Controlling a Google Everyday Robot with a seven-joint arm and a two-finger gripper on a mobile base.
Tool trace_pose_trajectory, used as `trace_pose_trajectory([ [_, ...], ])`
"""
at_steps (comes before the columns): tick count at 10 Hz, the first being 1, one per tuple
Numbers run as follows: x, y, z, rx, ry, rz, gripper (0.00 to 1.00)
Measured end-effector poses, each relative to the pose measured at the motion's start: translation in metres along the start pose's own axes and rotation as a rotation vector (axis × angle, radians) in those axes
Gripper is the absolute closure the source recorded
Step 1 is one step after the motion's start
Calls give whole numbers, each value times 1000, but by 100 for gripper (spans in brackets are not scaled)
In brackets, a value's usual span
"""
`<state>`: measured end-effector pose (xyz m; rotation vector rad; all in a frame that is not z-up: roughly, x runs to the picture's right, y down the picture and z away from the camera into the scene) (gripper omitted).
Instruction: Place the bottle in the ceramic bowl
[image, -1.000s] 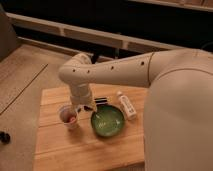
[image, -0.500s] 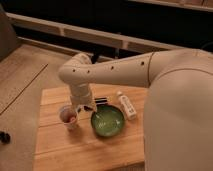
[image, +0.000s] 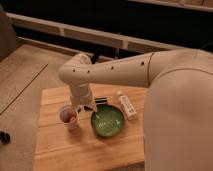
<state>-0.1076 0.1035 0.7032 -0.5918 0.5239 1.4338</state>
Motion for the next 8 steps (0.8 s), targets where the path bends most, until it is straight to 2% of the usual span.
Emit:
trace_pose_trajectory([
  [6, -2, 0, -1, -6, -3, -1, 35],
  [7, -11, 2, -4, -22, -25, -14, 35],
  [8, -28, 0, -10, -35, -67, -42, 35],
])
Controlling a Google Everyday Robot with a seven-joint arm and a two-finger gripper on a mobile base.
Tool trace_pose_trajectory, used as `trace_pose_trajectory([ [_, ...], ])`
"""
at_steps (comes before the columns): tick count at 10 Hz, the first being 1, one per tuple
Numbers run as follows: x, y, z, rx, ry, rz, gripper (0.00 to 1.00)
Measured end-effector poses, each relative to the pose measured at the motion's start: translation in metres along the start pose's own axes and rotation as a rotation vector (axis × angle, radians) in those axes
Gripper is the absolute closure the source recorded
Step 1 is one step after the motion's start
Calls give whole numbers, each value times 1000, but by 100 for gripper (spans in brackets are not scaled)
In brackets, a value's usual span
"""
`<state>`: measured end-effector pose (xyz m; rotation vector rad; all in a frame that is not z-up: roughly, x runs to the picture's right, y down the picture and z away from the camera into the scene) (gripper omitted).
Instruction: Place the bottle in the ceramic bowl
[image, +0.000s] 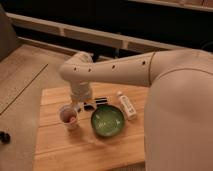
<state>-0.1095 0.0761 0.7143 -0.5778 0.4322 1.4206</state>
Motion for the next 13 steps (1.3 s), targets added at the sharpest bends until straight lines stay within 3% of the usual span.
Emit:
trace_pose_trajectory([
  [2, -50, -28, -21, -12, -131, -91, 35],
  [3, -62, -46, -30, -7, -174, -117, 35],
  [4, -67, -80, -39, -5, -206, -131, 35],
  [5, -65, -111, -45, 7, -219, -124, 35],
  [7, -62, -125, -48, 6, -225, -125, 35],
  [9, -63, -121, -47, 5, -225, -132, 35],
  [10, -59, -123, -37, 3, -209, -130, 35],
  [13, -45, -162, 6, -1, -140, -121, 35],
])
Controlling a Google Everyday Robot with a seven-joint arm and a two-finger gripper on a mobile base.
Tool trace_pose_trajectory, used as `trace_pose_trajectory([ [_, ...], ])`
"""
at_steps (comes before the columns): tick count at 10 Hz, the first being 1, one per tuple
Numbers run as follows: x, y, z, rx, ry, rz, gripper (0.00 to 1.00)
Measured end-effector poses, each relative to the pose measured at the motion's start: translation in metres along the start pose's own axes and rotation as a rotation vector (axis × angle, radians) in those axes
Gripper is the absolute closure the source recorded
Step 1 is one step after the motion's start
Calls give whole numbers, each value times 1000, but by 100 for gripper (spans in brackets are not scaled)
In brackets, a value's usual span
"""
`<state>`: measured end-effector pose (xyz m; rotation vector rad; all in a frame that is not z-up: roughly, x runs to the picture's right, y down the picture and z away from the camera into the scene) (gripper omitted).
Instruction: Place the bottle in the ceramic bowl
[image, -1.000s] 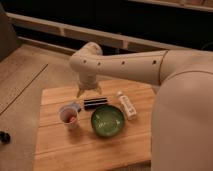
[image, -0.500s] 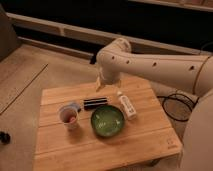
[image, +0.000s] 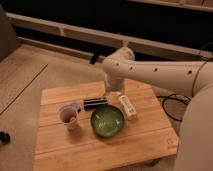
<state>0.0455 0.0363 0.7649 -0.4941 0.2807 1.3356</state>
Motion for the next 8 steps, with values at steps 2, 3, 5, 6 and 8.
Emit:
trace_pose_trajectory([
  [2, 4, -29, 19, -44, 13, -34, 35],
  [3, 5, -40, 24, -59, 14, -50, 35],
  [5, 7, -77, 34, -86, 17, -64, 35],
  [6, 11, -97, 35, -82, 18, -51, 35],
  [8, 12, -106, 36, -79, 18, -44, 35],
])
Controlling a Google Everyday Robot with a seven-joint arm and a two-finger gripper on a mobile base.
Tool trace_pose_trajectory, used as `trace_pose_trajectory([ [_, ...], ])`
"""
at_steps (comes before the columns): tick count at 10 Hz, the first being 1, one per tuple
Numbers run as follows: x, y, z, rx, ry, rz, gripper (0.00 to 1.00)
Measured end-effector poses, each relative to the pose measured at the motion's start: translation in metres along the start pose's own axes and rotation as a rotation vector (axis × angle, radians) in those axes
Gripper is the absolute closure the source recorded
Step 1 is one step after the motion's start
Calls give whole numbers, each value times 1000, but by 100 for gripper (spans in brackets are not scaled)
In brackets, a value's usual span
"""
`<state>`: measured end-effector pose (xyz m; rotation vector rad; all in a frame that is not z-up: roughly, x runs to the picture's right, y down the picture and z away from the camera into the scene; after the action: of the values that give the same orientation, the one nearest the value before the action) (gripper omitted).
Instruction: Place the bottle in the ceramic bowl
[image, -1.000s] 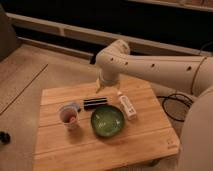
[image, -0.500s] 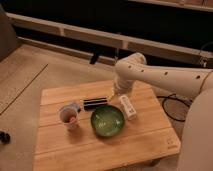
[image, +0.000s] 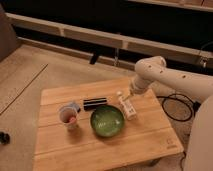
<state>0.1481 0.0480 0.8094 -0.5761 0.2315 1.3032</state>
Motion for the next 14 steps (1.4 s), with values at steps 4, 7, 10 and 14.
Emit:
trace_pose_trajectory([
  [4, 4, -4, 7, 8, 8, 35, 35],
  [7, 10, -45, 29, 58, 43, 164, 35],
  [10, -8, -52, 51, 58, 64, 171, 35],
  [14, -38, -23, 62, 25, 72, 87, 35],
])
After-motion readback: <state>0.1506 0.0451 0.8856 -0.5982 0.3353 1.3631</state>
